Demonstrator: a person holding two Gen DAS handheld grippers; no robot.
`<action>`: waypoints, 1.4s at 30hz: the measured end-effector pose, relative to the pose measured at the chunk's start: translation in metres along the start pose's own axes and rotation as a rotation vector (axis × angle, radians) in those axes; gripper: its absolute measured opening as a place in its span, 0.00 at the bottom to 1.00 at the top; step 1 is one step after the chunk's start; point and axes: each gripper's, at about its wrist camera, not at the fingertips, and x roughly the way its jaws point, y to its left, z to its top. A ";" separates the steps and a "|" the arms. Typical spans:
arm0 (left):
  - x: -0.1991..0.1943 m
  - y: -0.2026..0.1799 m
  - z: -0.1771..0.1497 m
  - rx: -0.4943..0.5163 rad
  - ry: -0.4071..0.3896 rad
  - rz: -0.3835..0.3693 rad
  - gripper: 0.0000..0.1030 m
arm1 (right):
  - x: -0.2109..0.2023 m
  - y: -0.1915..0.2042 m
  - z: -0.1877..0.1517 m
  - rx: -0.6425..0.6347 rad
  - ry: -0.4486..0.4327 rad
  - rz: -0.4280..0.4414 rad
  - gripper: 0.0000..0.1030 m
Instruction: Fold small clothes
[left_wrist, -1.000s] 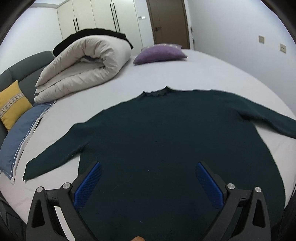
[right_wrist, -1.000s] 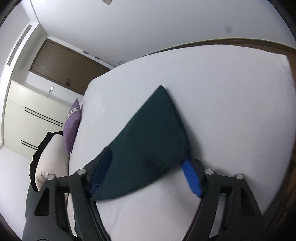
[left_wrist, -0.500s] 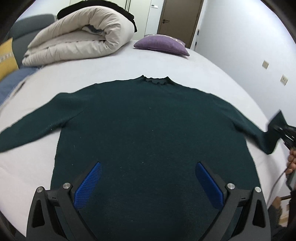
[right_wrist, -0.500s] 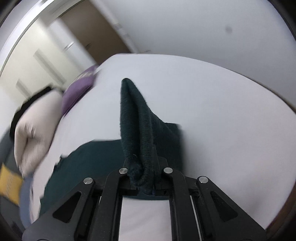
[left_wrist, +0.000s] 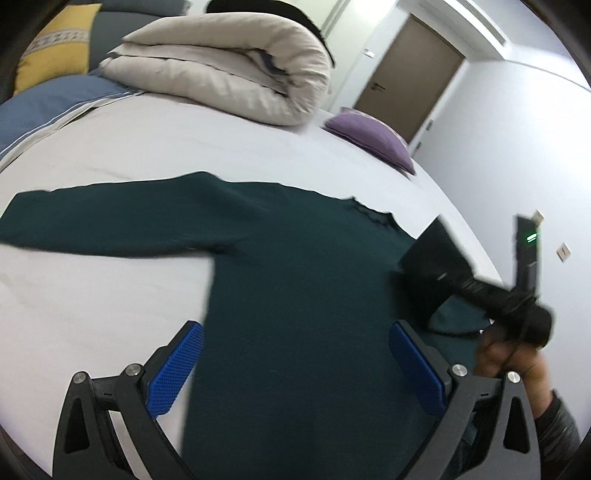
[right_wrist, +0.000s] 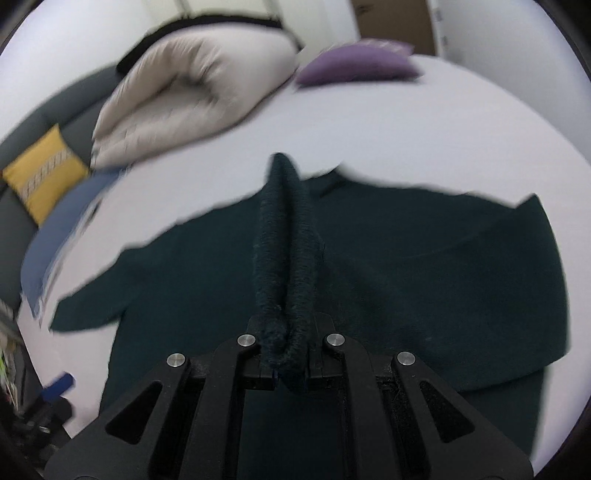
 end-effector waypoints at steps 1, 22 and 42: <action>0.000 0.005 0.001 -0.009 -0.001 0.003 0.99 | 0.012 0.009 -0.010 -0.017 0.019 -0.017 0.07; 0.088 -0.055 0.028 0.013 0.133 -0.109 0.88 | -0.073 -0.053 -0.063 0.131 -0.058 0.157 0.62; 0.169 -0.108 0.052 0.197 0.277 -0.047 0.12 | -0.062 -0.222 -0.050 0.366 -0.116 0.029 0.62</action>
